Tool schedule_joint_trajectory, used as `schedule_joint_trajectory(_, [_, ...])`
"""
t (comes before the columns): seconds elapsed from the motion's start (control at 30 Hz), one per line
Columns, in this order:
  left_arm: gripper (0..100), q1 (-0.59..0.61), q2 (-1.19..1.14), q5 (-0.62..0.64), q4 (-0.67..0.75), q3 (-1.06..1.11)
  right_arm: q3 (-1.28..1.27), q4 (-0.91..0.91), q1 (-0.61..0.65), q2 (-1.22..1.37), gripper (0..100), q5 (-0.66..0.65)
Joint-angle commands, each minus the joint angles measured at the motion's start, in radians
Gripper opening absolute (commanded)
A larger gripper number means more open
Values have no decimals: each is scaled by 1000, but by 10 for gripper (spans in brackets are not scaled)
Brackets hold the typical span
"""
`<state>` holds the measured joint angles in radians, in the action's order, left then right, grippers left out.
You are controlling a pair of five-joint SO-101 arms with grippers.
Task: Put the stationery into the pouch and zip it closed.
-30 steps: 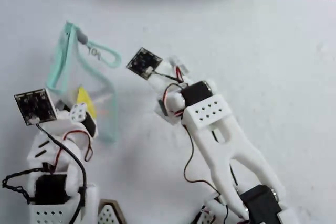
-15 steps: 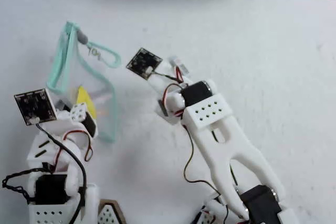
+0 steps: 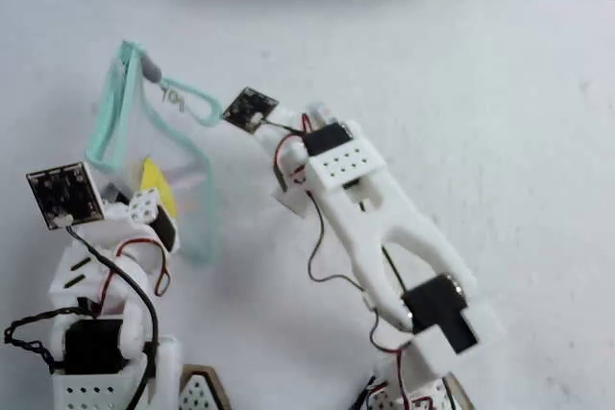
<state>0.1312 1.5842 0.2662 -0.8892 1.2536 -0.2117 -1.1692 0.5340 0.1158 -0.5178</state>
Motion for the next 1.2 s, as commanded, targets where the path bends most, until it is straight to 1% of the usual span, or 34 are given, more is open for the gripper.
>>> schedule_joint_trajectory(0.0, [23,-15,10,3,3,-48,91,-1,-27,84,205,-14])
schedule_joint_trajectory(0.17, [23,-15,10,3,5,-49,187,-1,-88,232,205,-14])
schedule_joint_trajectory(0.27, [23,-15,10,3,8,-49,233,-2,-104,297,204,-14])
schedule_joint_trajectory(0.33, [23,-15,10,3,9,-49,247,-5,-101,326,170,-15])
schedule_joint_trajectory(0.47, [23,-16,10,3,9,-49,252,4,-94,366,9,-17])
schedule_joint_trajectory(0.57, [23,-16,10,3,9,-49,250,7,-102,387,57,-71])
schedule_joint_trajectory(0.6, [23,-16,10,3,9,-49,247,7,-104,387,58,-83])
schedule_joint_trajectory(0.7, [23,-19,10,3,11,-49,256,-22,-107,383,15,-92])
schedule_joint_trajectory(0.77, [23,-54,10,3,11,-49,278,-65,-108,346,21,-91])
schedule_joint_trajectory(0.87, [23,-139,10,0,5,-54,308,-143,-108,249,16,-89])
schedule_joint_trajectory(0.93, [23,-196,10,-29,5,-54,322,-189,-107,163,16,-89])
schedule_joint_trajectory(1.03, [23,-266,10,-87,11,-54,341,-242,-111,10,16,-94])
schedule_joint_trajectory(1.17, [23,-352,10,-89,12,-84,385,-274,-160,-243,16,-87])
